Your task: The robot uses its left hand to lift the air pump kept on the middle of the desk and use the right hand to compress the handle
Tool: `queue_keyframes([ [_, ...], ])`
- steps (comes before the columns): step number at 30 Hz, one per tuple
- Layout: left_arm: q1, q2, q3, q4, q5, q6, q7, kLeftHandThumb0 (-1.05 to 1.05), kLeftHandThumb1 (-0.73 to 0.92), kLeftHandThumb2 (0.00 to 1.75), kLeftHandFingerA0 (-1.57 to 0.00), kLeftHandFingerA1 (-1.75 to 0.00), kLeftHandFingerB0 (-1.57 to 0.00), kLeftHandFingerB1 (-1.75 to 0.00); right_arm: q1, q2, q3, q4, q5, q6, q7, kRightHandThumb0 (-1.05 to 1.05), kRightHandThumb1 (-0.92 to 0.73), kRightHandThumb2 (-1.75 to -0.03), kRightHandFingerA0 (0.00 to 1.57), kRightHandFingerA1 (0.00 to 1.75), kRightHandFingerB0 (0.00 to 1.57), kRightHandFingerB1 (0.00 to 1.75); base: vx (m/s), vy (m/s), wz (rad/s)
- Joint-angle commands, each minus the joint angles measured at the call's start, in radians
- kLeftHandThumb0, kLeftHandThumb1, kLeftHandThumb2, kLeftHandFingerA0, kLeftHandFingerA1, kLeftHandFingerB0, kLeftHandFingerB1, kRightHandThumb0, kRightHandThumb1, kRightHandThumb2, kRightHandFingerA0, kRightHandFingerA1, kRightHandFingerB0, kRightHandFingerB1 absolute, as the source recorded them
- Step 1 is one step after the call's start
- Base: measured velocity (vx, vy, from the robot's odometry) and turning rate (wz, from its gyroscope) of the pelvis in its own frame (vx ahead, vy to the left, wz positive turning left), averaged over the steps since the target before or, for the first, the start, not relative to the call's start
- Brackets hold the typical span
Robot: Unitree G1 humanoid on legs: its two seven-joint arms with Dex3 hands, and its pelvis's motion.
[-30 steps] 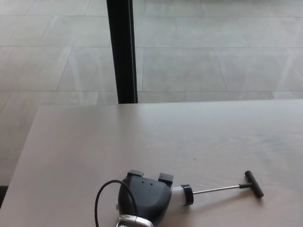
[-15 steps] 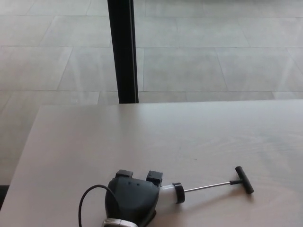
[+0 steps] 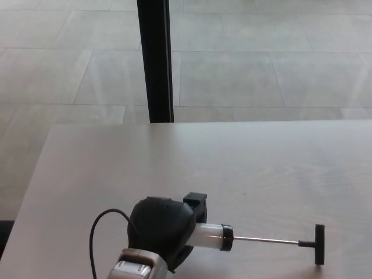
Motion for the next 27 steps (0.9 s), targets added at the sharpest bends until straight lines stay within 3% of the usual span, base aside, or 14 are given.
queue_keyframes([
  [1,-0.052,0.002,0.037,0.005,-0.083,-0.128,0.058,-0.12,0.54,1.19,-0.88,-1.75,-0.73,-1.54,-0.075,0.046,0.053,0.012,-0.011,0.116,-0.044,-1.04,-0.92,-1.02,0.00,0.00,0.00,0.00,0.00,0.000,0.00],
  [2,-0.051,0.000,0.040,0.004,-0.084,-0.126,0.057,-0.20,0.54,1.15,-1.19,-1.44,-0.91,-1.24,-0.082,0.059,0.062,0.014,-0.013,0.126,-0.051,-1.03,-0.92,-1.02,0.00,0.00,0.00,0.00,0.00,0.000,0.00],
  [3,-0.054,-0.004,0.041,0.003,-0.083,-0.116,0.044,-0.14,0.58,1.14,-0.88,-1.75,-0.69,-1.52,-0.088,0.064,0.072,0.012,-0.019,0.136,-0.055,-1.03,-0.92,-1.01,0.00,0.00,0.00,0.00,0.00,0.000,0.00],
  [7,-0.058,-0.007,0.049,0.010,-0.083,-0.107,0.034,-0.16,0.53,1.14,-1.19,-1.45,-0.89,-1.22,-0.099,0.098,0.106,-0.003,-0.021,0.159,-0.058,-1.02,-0.92,-1.03,0.00,0.00,0.00,0.00,0.00,0.000,0.00],
  [8,-0.057,-0.009,0.051,0.009,-0.085,-0.105,0.033,-0.16,0.53,1.14,-1.19,-1.45,-0.89,-1.22,-0.098,0.101,0.109,-0.013,-0.022,0.171,-0.062,-1.02,-0.92,-1.03,0.00,0.00,0.00,0.00,0.00,0.000,0.00],
  [9,-0.057,-0.009,0.054,0.014,-0.089,-0.112,0.043,-0.08,0.55,1.12,-0.88,-1.75,-0.71,-1.52,-0.099,0.105,0.111,-0.014,-0.024,0.173,-0.065,-1.01,-0.92,-1.03,0.00,0.00,0.00,0.00,0.00,0.000,0.00],
  [13,-0.061,-0.008,0.061,0.028,-0.092,-0.126,0.061,-0.07,0.56,1.13,-0.90,-1.75,-0.72,-1.55,-0.090,0.145,0.109,-0.035,-0.016,0.194,-0.095,-1.01,-0.92,-0.96,0.00,0.00,0.00,0.00,0.00,0.000,0.00],
  [14,-0.062,-0.004,0.058,0.041,-0.084,-0.138,0.087,-0.08,0.55,1.13,-0.89,-1.75,-0.74,-1.52,-0.072,0.153,0.113,-0.039,-0.030,0.183,-0.103,-1.04,-0.91,-1.36,0.00,0.13,0.00,0.00,0.00,0.000,0.00],
  [18,-0.053,0.001,0.057,0.041,-0.081,-0.134,0.084,-0.09,0.54,1.14,-0.92,-1.75,-0.75,-1.48,-0.045,0.168,0.100,-0.034,-0.037,0.160,-0.108,-1.04,-0.92,-1.36,0.00,0.11,0.00,0.00,0.00,0.000,0.00],
  [19,-0.047,0.003,0.062,0.035,-0.088,-0.130,0.076,-0.15,0.53,1.15,-1.21,-1.42,-0.94,-1.21,-0.039,0.168,0.095,-0.038,-0.034,0.162,-0.108,-1.04,-0.92,-1.36,0.00,0.11,0.00,0.00,0.00,0.000,0.00],
  [22,-0.043,0.007,0.069,0.041,-0.084,-0.137,0.104,-0.06,0.52,1.17,-0.90,-1.75,-0.76,-1.49,-0.034,0.164,0.082,-0.028,-0.030,0.147,-0.100,-1.05,-0.92,-1.36,0.00,0.11,0.00,0.00,0.00,0.000,0.00],
  [23,-0.054,0.016,0.065,0.046,-0.065,-0.128,0.105,-0.16,0.52,1.15,-1.19,-1.41,-0.93,-1.20,-0.030,0.160,0.074,-0.026,-0.026,0.140,-0.094,-1.05,-0.91,-1.35,0.00,0.11,0.00,0.00,0.00,0.000,0.00],
  [25,-0.065,0.022,0.073,0.051,-0.065,-0.130,0.116,-0.10,0.53,1.21,-0.94,-1.75,-0.79,-1.43,-0.019,0.148,0.068,-0.040,-0.031,0.139,-0.089,-1.05,-0.92,-1.36,0.00,0.11,0.00,0.00,0.00,0.000,0.00],
  [27,-0.063,0.019,0.088,0.040,-0.089,-0.127,0.097,-0.12,0.57,1.17,-0.94,-1.75,-0.77,-1.42,-0.011,0.127,0.062,-0.041,-0.038,0.137,-0.072,-1.04,-0.91,-1.35,0.00,0.11,0.00,0.00,0.00,0.000,0.00],
])
